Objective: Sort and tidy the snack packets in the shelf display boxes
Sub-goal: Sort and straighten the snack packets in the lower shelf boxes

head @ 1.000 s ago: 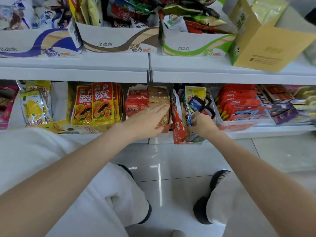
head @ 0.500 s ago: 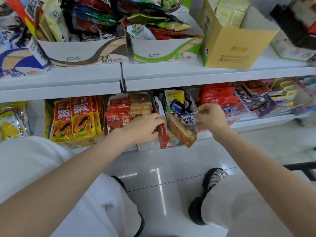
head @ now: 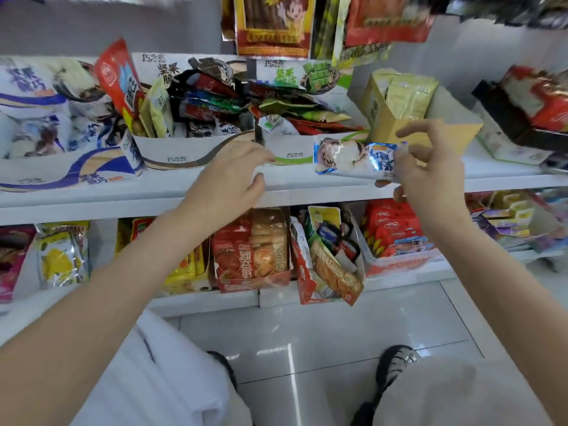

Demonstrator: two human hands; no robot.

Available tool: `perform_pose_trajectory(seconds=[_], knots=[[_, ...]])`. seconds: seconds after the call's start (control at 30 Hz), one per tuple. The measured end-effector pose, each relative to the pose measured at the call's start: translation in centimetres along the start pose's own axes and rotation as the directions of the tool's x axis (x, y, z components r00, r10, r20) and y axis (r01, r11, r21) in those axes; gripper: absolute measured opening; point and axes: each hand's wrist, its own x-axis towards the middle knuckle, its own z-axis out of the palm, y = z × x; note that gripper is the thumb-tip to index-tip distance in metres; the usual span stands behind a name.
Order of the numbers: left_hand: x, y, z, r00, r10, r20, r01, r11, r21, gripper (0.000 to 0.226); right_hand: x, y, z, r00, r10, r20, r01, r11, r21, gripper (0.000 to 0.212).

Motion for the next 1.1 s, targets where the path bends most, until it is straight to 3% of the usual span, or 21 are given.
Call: perform_pose_trajectory(seconds=[0.1,0.23,0.33,0.43,0.6,0.73,0.8,0.9,1.0,1.1], knots=[[0.9,-2.6,-2.7,0.988,-0.142,-0.058,0.148,0.982,0.115,0.035,1.1,-2.7,1.6,0.993,-0.015,0.113,0.003,0.995,0.098,0.025],[-0.3,-5.7,-5.3,0.928,-0.338,-0.160,0.366,0.907,0.208,0.033,2.5,-5.4,4.4,0.976,-0.120,0.180,0.111,0.992,0.061,0.028],[-1.3,-7.0,-6.4,0.906,-0.382,-0.183,0.412,0.894,0.176,0.033,3.3,-7.1,6.8,0.982,-0.081,0.169,0.065,0.993,0.093,0.032],[-1.9,-7.9,-7.0,0.902,-0.386,-0.193,0.411,0.905,0.109,0.031,3.4,-8.6,9.4,0.966,-0.065,0.251,0.041,0.994,0.099,0.030],[-3.6,-9.8,-7.7,0.897,-0.374,-0.235,0.398,0.915,0.064,0.033,2.4,-10.6,13.2,0.914,-0.192,0.357,0.176,0.981,0.077,0.026],[-6.6,-12.7,-9.3,0.801,-0.478,-0.360,0.550,0.825,0.129,0.040,0.8,-12.2,16.8,0.871,-0.278,0.406,0.211,0.956,0.202,0.025],[-8.1,-13.8,-10.0,0.771,-0.541,-0.336,0.612,0.776,0.155,0.045,0.1,-13.1,19.0,0.823,-0.351,0.447,0.277,0.934,0.224,0.025],[-9.8,-15.0,-10.4,0.752,-0.599,-0.276,0.652,0.738,0.175,0.052,-0.9,-15.0,22.7,0.752,-0.400,0.524,0.410,0.906,0.103,0.034],[-10.4,-15.5,-10.6,0.781,-0.565,-0.267,0.610,0.782,0.129,0.055,-2.4,-16.7,26.1,0.700,-0.478,0.531,0.566,0.824,-0.004,0.041],[-10.3,-15.9,-10.8,0.790,-0.566,-0.236,0.604,0.783,0.148,0.057,-3.1,-17.6,29.0,0.760,-0.409,0.506,0.548,0.822,-0.158,0.039]])
